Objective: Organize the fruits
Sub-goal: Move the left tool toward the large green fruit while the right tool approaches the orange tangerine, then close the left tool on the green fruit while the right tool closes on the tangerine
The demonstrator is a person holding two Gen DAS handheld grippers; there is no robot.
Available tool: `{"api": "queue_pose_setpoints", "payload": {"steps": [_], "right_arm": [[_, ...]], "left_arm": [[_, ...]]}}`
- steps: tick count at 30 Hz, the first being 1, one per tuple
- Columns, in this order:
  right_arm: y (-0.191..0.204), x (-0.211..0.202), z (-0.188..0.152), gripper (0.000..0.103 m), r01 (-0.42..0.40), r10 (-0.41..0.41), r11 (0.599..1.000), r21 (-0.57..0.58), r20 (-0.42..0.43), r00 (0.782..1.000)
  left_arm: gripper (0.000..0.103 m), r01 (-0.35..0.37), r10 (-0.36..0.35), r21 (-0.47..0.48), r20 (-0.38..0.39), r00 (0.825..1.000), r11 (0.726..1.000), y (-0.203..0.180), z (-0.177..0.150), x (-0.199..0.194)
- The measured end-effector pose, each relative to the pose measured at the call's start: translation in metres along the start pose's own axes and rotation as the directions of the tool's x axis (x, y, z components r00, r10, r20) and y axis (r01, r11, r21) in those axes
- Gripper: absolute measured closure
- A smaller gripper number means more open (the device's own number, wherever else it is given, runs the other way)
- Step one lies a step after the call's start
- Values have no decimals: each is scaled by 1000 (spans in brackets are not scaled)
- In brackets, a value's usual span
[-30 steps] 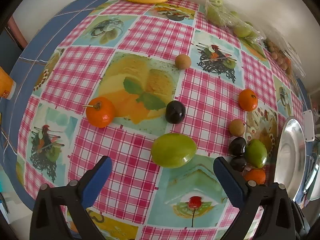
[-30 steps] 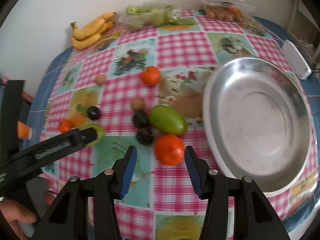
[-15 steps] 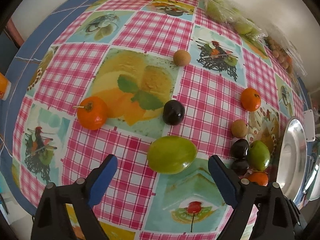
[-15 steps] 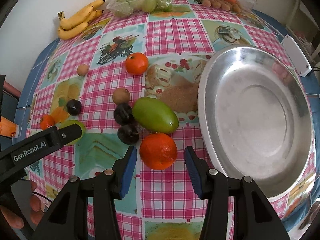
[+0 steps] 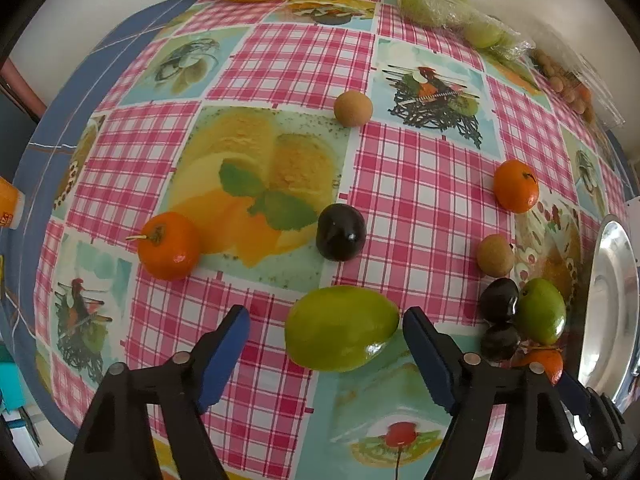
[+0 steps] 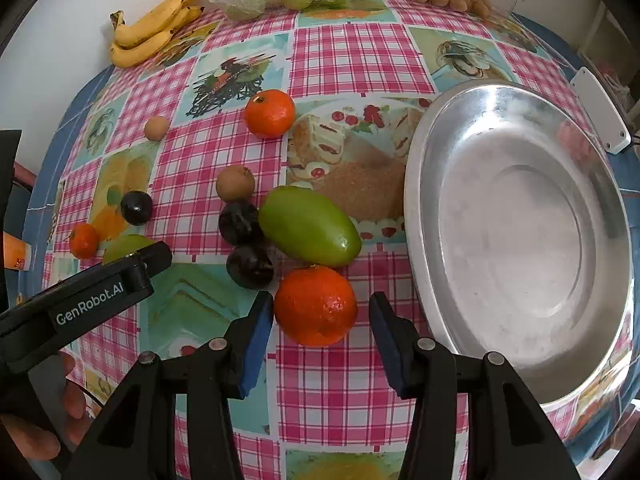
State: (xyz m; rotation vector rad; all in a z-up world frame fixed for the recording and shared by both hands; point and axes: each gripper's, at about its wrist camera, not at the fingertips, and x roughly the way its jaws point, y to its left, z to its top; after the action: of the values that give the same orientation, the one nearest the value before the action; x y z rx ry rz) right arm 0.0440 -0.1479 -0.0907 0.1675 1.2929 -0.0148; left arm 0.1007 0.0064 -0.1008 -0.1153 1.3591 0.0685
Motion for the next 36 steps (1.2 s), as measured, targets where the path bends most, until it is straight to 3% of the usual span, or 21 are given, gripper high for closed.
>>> {"api": "queue_pose_setpoints", "payload": {"steps": [6, 10, 12, 27, 36], "right_arm": [[-1, 3, 0, 52, -1, 1, 1000, 4, -8, 1000], [0, 2, 0, 57, -10, 10, 1000, 2, -6, 1000], [1, 2, 0, 61, -7, 7, 1000, -6, -6, 1000], [2, -9, -3, 62, -38, 38, 999, -1, 13, 999], [3, -37, 1, 62, -60, 60, 998, 5, 104, 993]], "left_arm": [[31, 9, -9, 3, 2, 1000, 1000, 1, 2, 3], [45, 44, -44, 10, 5, 999, 999, 4, -1, 0], [45, 41, -41, 17, 4, 999, 999, 3, 0, 0], [46, 72, -72, 1, 7, 997, 997, 16, -6, -16], [46, 103, -102, -6, 89, 991, 995, 21, -1, -55]]}}
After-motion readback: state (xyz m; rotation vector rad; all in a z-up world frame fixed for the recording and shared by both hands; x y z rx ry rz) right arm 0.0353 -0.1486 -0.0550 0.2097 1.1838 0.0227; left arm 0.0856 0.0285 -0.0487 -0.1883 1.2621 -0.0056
